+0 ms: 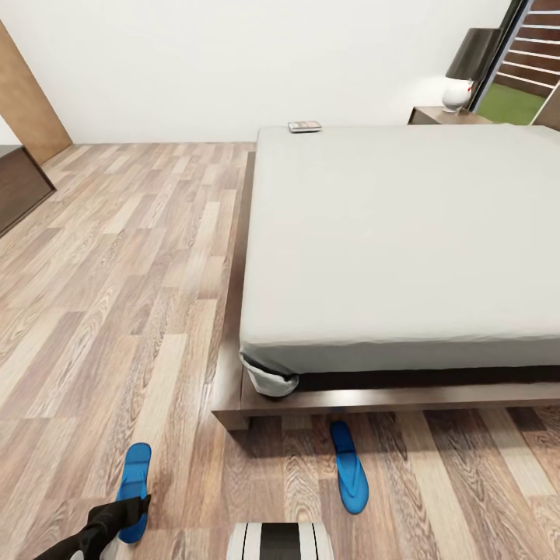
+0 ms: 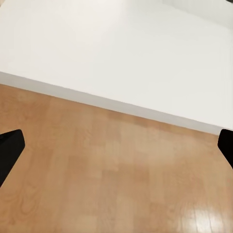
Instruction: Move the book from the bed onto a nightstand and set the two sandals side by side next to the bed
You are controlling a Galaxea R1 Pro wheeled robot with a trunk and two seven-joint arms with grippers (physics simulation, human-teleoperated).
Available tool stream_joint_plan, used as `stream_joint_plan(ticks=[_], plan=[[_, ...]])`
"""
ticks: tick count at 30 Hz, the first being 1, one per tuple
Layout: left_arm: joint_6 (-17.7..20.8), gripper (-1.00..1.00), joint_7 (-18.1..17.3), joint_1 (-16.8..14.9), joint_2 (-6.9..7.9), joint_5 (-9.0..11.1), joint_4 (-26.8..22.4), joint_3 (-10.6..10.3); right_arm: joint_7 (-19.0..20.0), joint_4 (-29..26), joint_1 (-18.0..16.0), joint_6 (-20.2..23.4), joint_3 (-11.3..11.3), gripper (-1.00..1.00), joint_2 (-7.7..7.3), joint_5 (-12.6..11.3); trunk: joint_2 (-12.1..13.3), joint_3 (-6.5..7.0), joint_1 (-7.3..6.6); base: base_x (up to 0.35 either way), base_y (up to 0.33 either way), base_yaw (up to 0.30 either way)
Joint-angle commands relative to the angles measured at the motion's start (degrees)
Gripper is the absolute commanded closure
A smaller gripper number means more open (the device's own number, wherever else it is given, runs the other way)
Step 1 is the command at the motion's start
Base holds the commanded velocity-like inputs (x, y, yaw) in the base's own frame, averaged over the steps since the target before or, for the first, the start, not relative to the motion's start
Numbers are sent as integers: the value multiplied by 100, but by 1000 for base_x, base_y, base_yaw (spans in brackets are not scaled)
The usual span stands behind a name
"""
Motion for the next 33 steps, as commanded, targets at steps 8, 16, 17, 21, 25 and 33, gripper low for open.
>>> stream_joint_plan(ticks=[8, 16, 17, 21, 25, 33], plan=[[22, 100, -25, -1, 0, -12, 1, -38, -9, 5, -2, -10, 28, -100, -1, -27, -1, -3, -1, 0, 0, 0], [24, 100, -9, -1, 5, -12, 9, -38, -9, 5, -2, -10, 35, -100, 2, -27, -1, -3, -1, 0, 0, 0], [24, 100, -8, -1, 6, -12, 10, -38, -9, 5, -2, -10, 36, -100, 3, -26, -1, -3, -1, 0, 0, 0], [22, 100, 1, -1, 7, -12, 12, -35, -9, 4, -2, -10, 36, -100, 3, -24, -1, -3, -1, 0, 0, 0], [23, 100, 9, -1, 5, -12, 8, -27, -9, 5, -2, -10, 37, -100, 4, -23, -1, -3, -1, 0, 0, 0], [24, 100, 16, 2, 0, -12, 6, -15, -6, 5, -2, -4, 41, -100, 6, -16, -1, -3, -1, 0, 0, 0]])
